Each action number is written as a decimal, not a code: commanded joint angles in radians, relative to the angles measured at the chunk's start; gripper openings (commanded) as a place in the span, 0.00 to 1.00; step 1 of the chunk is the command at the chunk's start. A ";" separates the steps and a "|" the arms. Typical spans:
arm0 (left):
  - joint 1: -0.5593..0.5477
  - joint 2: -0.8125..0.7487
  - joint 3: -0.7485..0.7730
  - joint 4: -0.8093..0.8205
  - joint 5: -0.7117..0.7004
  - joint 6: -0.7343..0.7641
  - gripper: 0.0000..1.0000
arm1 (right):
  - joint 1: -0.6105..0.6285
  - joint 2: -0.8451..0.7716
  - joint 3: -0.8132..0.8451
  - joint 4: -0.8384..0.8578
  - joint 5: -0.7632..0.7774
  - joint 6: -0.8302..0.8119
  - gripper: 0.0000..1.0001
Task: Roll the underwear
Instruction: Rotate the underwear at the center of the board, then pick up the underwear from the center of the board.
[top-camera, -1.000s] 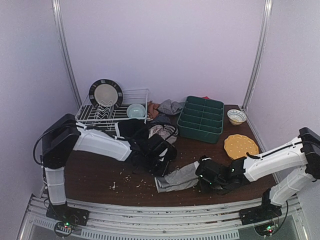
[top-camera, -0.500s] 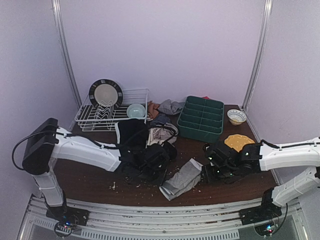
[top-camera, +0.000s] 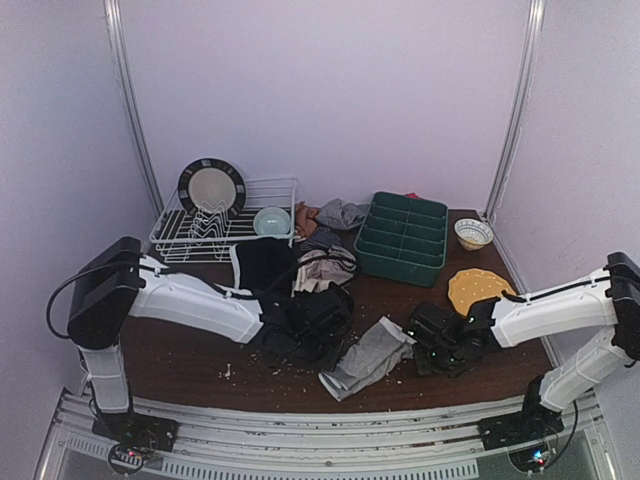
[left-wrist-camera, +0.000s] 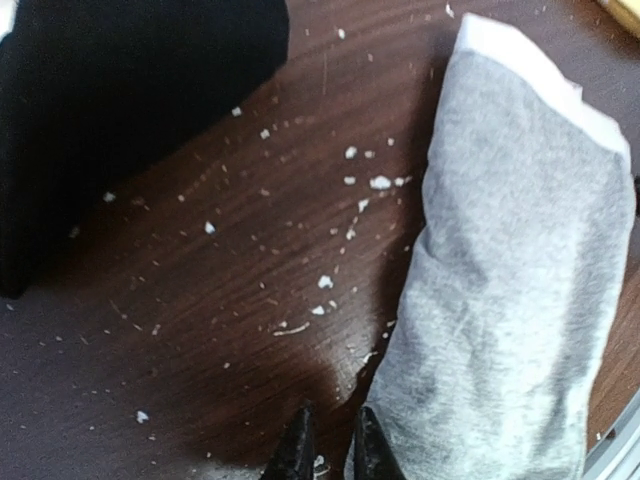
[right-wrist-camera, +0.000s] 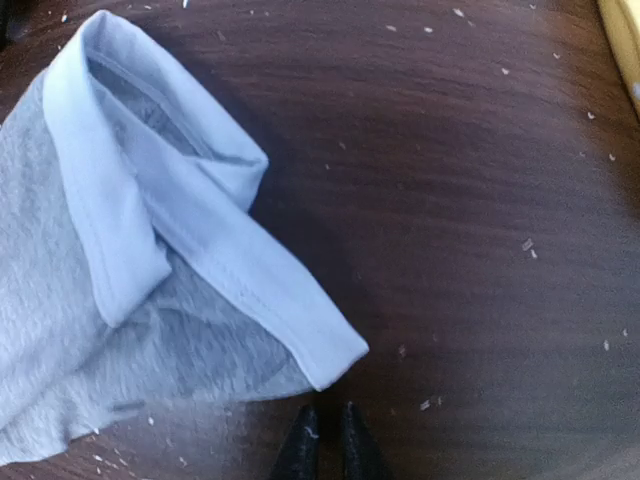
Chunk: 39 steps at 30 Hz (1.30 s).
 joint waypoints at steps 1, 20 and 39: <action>-0.010 0.014 0.007 0.037 0.049 0.011 0.12 | -0.054 0.062 0.003 0.066 0.033 -0.014 0.09; -0.086 -0.264 -0.198 -0.027 -0.148 -0.073 0.31 | -0.075 -0.145 0.169 -0.043 0.027 -0.225 0.45; -0.085 -0.630 -0.505 -0.099 -0.277 -0.236 0.40 | 0.299 0.253 0.495 -0.135 -0.190 -0.590 0.65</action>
